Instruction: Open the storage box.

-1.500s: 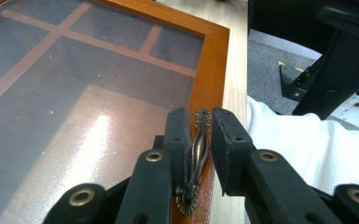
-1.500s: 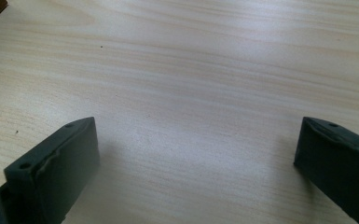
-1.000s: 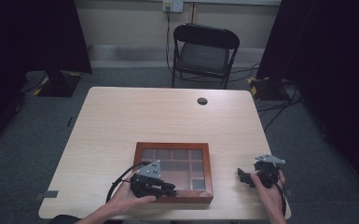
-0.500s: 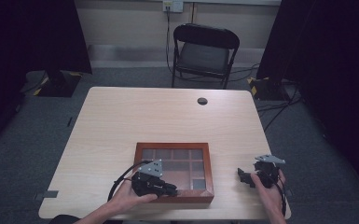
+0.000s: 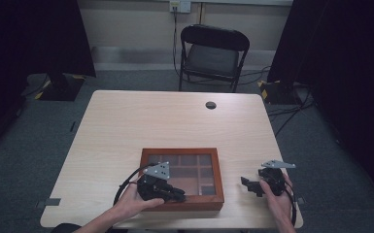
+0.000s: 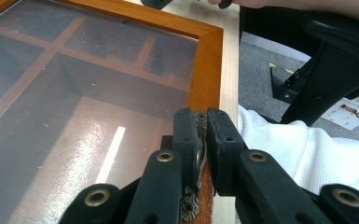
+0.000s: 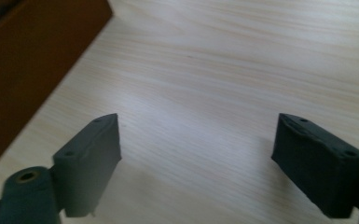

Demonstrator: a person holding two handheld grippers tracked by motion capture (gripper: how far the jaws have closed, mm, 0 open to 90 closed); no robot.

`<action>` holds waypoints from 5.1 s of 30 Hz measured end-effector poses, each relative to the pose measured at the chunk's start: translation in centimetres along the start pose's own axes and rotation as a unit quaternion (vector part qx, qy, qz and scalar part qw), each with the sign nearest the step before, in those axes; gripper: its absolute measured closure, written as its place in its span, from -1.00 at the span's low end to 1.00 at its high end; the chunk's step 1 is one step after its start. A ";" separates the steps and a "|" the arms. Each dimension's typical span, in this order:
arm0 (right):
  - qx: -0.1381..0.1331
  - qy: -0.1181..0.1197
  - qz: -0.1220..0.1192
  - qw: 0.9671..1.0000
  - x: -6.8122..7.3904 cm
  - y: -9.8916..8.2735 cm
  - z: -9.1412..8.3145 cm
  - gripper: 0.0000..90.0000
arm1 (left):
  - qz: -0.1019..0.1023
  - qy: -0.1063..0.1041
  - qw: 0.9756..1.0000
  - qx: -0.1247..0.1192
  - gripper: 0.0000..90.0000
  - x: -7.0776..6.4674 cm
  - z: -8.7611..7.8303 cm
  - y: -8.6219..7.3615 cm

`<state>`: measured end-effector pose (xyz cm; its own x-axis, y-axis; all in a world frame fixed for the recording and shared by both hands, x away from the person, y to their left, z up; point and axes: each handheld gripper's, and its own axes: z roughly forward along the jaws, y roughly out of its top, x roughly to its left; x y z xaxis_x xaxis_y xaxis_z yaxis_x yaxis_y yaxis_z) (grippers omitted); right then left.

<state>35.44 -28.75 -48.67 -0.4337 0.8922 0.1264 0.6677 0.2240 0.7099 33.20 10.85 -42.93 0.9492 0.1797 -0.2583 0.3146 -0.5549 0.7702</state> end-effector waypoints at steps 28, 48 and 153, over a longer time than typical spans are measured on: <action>-0.042 0.159 -0.085 0.983 6.4 2.1 -0.7 -0.67 | -0.016 -0.009 1.000 0.007 0.83 0.3 -2.1 2.9; -0.062 0.161 -0.074 0.982 6.1 2.5 -1.0 -0.64 | 0.000 -0.003 0.999 -0.041 0.33 -0.3 -4.5 2.1; -0.121 0.212 -0.066 0.967 7.6 12.0 0.8 -0.33 | -0.058 0.173 0.970 -0.163 0.07 7.6 -10.7 -1.2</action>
<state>40.66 -18.93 -39.74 -0.7489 0.6095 0.2602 0.4505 0.1802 0.8744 40.10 21.52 -39.56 0.8349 0.5179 -0.1866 0.3502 -0.2381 0.9059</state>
